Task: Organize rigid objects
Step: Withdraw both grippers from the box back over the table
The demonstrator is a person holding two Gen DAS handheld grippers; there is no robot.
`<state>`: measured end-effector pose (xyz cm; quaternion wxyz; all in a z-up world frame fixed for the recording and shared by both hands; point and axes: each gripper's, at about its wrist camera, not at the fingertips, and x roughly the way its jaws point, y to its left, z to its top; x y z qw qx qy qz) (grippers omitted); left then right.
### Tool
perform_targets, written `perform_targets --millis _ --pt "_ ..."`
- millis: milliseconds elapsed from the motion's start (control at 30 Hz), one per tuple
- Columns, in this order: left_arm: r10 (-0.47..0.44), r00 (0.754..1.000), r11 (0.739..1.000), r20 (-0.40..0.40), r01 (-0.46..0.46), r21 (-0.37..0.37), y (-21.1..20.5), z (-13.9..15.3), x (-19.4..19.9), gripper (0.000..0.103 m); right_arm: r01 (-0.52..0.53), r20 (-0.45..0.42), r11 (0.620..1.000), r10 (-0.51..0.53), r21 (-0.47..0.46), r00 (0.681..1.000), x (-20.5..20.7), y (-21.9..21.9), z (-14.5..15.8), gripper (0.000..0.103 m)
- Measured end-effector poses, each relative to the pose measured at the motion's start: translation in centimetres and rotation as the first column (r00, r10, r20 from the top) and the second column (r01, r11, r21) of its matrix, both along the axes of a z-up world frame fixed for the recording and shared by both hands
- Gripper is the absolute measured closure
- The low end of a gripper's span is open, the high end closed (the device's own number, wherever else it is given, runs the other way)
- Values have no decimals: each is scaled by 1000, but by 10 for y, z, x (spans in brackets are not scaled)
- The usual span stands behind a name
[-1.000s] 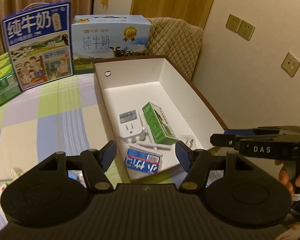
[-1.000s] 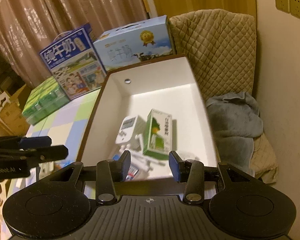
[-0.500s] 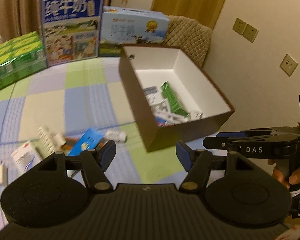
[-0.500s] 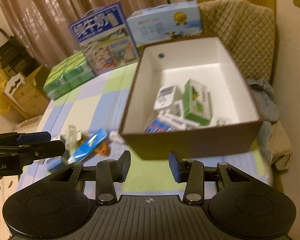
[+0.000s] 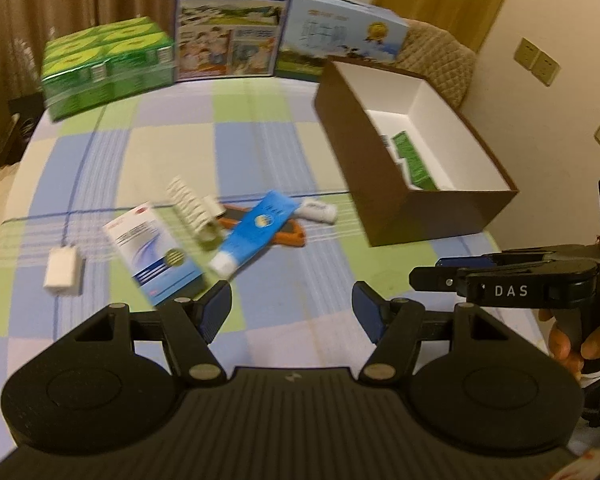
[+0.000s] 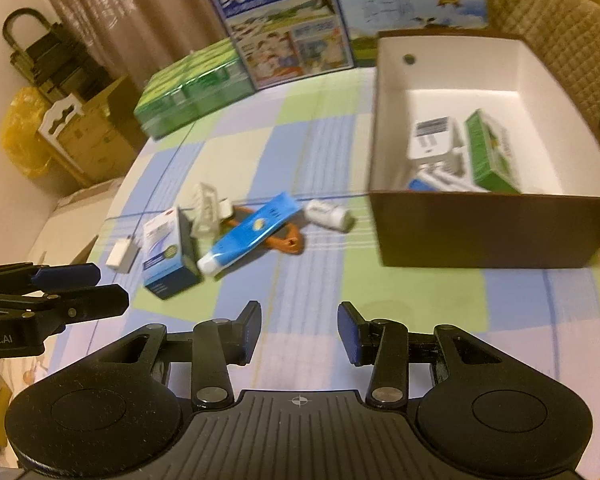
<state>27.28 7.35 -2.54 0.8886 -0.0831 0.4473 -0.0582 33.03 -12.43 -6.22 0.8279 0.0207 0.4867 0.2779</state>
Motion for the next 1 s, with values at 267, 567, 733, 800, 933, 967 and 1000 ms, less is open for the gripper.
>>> perform_targets --millis 267,567,733,800,933,967,1000 --pt "60 998 998 -27 -60 5 43 -9 -14 41 -27 -17 1000 27 -7 999 -6 40 -12 64" --pt "104 993 995 -52 -103 13 84 -21 -17 41 -24 -39 1000 24 -18 999 -8 77 -24 64" --pt "116 991 993 -64 -115 18 103 -29 -15 41 -9 -44 1000 8 -25 999 -4 94 -32 64" --pt "121 990 993 -71 -121 18 110 -33 -14 41 1 -48 999 -3 -33 999 -2 101 -36 64" --pt "135 987 991 -83 -134 20 123 -41 -9 41 39 -63 999 -41 -36 997 5 111 -45 64" --pt "139 986 990 -87 -138 22 126 -44 -7 41 49 -70 998 -51 -36 996 7 113 -47 64" --pt "145 985 989 -90 -143 25 129 -47 -5 41 61 -78 997 -64 -36 995 10 115 -50 64"
